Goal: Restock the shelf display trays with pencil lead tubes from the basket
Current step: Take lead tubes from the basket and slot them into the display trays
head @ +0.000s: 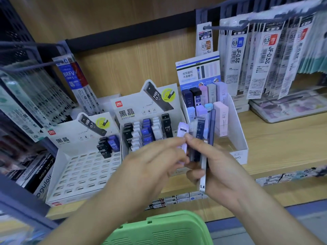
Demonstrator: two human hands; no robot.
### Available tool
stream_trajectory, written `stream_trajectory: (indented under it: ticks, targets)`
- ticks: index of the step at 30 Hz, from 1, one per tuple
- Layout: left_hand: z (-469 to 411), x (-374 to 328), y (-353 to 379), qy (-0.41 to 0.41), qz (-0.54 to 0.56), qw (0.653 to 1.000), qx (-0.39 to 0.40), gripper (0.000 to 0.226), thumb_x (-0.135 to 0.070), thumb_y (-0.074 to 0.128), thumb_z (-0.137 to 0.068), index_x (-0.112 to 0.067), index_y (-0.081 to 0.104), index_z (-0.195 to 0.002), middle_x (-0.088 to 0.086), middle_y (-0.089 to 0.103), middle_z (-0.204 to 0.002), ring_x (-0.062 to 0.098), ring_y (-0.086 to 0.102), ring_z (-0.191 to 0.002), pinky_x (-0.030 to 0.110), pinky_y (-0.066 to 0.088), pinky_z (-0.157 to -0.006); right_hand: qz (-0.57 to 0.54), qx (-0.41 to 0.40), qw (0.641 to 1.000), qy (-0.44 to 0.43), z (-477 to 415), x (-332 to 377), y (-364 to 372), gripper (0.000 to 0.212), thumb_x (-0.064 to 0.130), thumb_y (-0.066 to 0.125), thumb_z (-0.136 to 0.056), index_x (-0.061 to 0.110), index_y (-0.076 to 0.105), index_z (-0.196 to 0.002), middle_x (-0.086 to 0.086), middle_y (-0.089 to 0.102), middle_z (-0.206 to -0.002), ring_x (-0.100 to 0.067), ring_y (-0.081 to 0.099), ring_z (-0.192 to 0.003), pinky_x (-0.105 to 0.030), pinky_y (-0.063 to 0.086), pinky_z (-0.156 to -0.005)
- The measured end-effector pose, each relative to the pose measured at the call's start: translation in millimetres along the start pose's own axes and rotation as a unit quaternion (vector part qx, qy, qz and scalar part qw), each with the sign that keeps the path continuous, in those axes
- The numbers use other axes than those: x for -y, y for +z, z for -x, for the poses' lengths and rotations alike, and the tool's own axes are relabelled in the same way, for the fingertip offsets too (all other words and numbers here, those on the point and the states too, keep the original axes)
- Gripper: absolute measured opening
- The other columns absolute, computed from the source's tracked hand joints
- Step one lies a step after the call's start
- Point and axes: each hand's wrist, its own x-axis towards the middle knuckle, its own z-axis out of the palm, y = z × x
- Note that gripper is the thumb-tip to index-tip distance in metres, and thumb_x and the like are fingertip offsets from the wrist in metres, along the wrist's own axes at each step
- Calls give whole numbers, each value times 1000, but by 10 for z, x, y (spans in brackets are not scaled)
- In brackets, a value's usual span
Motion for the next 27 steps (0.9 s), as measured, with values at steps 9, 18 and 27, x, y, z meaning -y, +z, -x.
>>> stream_trajectory:
  ticks: [9,18,27]
  targets:
    - [-73,-125,-71,-274,305,908,-87,13,-25,73,-84,-33,71,-94,-11,69,-88,7,62,-73,23,53,-59,156,-15,987,-45,13,24,-40,5,17,71,-82,15,68,-86,0,58,-65,-9,47,-53,-16,25,-38]
    - [-303,-36,-35,-420,418,804,-55,26,-15,70,-75,-13,70,-101,9,72,-82,21,66,-65,27,57,-60,237,-12,970,-42,3,58,-112,12,21,74,-81,16,64,-78,2,51,-59,-9,43,-50,-18,26,-39]
    - [-499,-7,51,-414,521,738,-113,26,-15,66,-75,-7,65,-99,16,74,-85,25,71,-69,24,57,-63,180,-63,978,-83,28,306,-319,11,16,68,-86,16,61,-78,4,40,-57,-8,31,-48,-16,21,-37]
